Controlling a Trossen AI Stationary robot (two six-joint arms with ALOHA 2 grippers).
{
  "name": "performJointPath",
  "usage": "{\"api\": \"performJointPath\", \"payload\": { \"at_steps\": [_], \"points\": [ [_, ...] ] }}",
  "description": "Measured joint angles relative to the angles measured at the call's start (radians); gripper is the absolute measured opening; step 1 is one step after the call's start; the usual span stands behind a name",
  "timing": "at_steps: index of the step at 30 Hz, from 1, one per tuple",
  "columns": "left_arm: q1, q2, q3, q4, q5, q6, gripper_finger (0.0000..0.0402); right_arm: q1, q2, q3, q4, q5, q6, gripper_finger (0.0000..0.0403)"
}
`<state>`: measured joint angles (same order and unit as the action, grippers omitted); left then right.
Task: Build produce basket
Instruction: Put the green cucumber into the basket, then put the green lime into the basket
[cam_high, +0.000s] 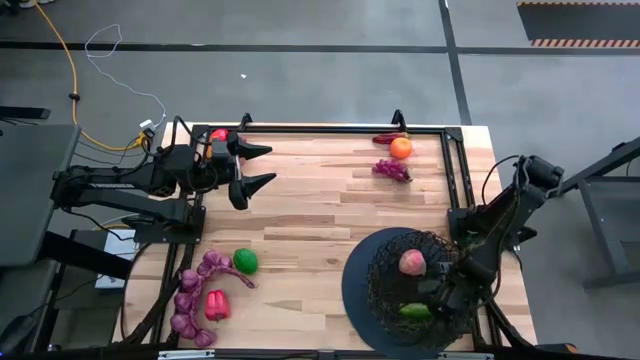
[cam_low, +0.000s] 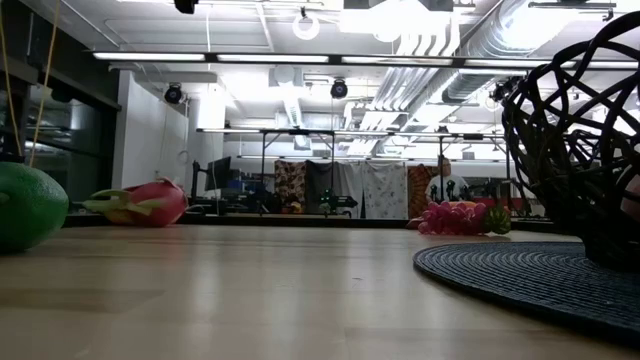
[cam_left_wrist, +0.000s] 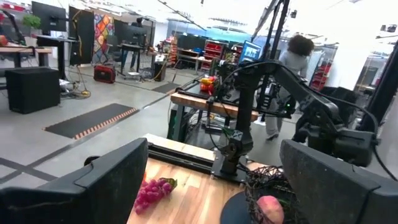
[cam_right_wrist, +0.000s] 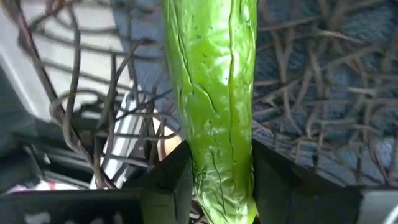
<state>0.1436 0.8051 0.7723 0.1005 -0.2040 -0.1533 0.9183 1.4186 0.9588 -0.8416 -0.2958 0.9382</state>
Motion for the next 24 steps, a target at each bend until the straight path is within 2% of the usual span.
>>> {"api": "performJointPath", "payload": {
  "at_steps": [5,12,15,21,24],
  "points": [
    [0.000,0.000,0.000,0.001,-0.024,0.024,0.0355,0.014,0.059,0.000,0.012,-0.011,-0.151,0.0120],
    [-0.001,0.000,0.000,0.004,-0.026,0.007,0.0355,0.014,0.100,0.000,0.016,-0.048,-0.170,0.0129],
    [-0.001,0.000,0.000,0.008,-0.028,0.011,0.0355,0.013,0.101,0.000,0.014,-0.056,-0.186,0.0158],
    [0.000,0.000,0.000,0.009,-0.042,0.001,0.0355,0.011,0.078,0.001,0.004,-0.106,-0.183,0.0243],
    [0.000,0.000,0.000,0.008,-0.047,0.000,0.0355,0.012,0.028,0.001,-0.045,-0.042,-0.187,0.0274]
  ]
}}
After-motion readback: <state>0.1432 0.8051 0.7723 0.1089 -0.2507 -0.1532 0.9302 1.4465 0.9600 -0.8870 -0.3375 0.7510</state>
